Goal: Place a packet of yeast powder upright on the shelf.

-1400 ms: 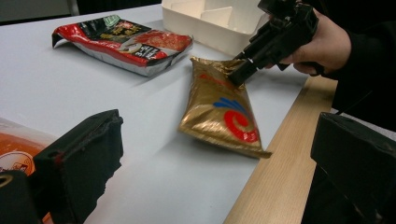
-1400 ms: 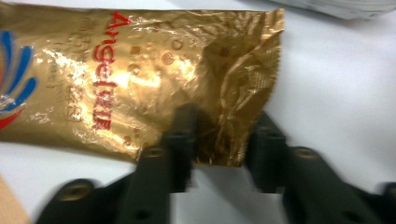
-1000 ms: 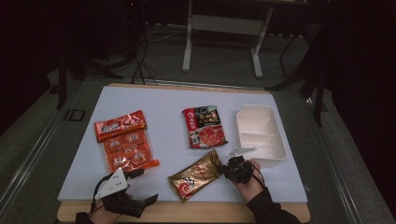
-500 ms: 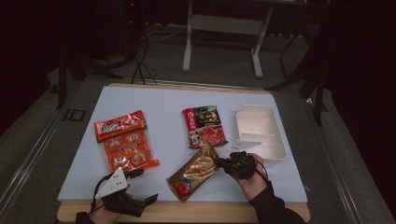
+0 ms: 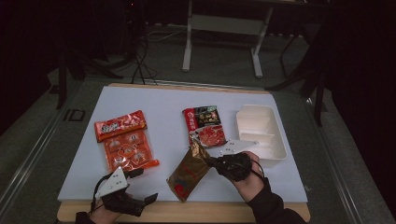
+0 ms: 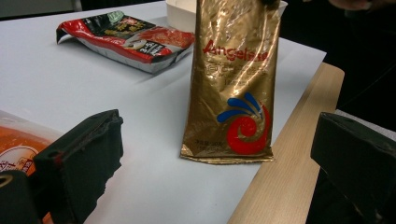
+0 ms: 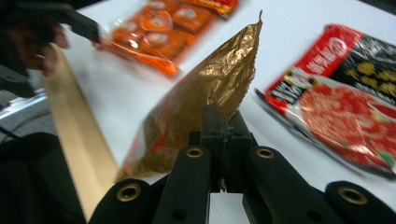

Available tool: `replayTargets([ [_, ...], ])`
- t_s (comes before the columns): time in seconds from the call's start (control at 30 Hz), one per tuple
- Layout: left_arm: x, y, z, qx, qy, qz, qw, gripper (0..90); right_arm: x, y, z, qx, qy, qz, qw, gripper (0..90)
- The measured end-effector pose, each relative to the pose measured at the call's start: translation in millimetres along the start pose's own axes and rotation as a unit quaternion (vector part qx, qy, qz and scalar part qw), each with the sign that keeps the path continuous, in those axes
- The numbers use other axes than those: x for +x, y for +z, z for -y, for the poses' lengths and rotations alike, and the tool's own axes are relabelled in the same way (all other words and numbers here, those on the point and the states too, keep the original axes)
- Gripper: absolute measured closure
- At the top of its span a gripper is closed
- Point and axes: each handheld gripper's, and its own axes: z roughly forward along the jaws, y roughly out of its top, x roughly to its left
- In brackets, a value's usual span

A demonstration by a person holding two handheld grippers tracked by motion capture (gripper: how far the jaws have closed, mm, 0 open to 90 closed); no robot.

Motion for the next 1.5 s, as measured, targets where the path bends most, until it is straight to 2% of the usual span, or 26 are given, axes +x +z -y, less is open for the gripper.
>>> replayTargets([
  [0.2, -0.3, -0.4, -0.1, 0.000, 0.000, -0.001, 1.0000, 2.6, 14.6, -10.0, -15.6, -0.016, -0.032, -0.025, 0.9990, 90.0],
  [0.33, -0.2, -0.4, -0.1, 0.000, -0.001, 0.000, 1.0000, 2.6, 19.3, -20.9, -25.5, -0.034, -0.055, -0.023, 0.9976, 90.0],
  [0.47, -0.3, -0.4, 0.0, 0.000, -0.002, -0.001, 1.0000, 2.6, 15.9, -33.4, -33.8, -0.048, -0.068, -0.014, 0.9964, 90.0],
  [0.57, -0.5, 0.1, 0.1, 0.000, -0.002, -0.001, 1.0000, 2.6, 8.9, -42.6, -40.1, -0.052, -0.077, -0.015, 0.9955, 90.0],
  [0.6, -0.5, 0.2, 0.1, 0.001, -0.002, 0.000, 1.0000, 2.6, 6.9, -45.7, -41.6, -0.055, -0.082, -0.004, 0.9950, 90.0],
  [0.67, -0.4, 0.4, 0.2, 0.000, -0.003, -0.001, 1.0000, 2.6, 1.6, -51.5, -44.5, -0.058, -0.087, -0.014, 0.9944, 90.0],
  [0.77, -0.2, 0.6, 0.0, -0.001, -0.005, -0.001, 1.0000, 2.6, -5.2, -60.2, -47.6, -0.067, -0.089, -0.015, 0.9936, 90.0],
  [0.9, -0.3, 1.2, -0.2, 0.000, -0.006, -0.001, 1.0000, 2.6, -16.9, -71.9, -52.2, -0.082, -0.087, -0.006, 0.9928, 89.9],
  [1.13, -0.3, 2.0, -0.4, 0.000, -0.009, 0.000, 1.0000, 2.6, -43.4, -88.1, -63.2, -0.083, -0.102, 0.012, 0.9912, 89.9],
  [1.4, -0.2, 3.6, -0.7, 0.000, -0.011, -0.002, 0.9999, 2.6, -76.5, -105.6, -73.2, -0.089, -0.085, 0.013, 0.9924, 89.8],
  [1.47, 0.3, 3.8, -0.5, 0.000, -0.013, -0.001, 0.9999, 2.6, -82.3, -108.5, -75.9, -0.079, -0.086, 0.024, 0.9929, 89.8],
  [1.5, 0.6, 3.8, -0.3, 0.001, -0.013, -0.001, 0.9999, 2.6, -85.8, -110.0, -76.7, -0.080, -0.083, 0.022, 0.9931, 89.8],
])
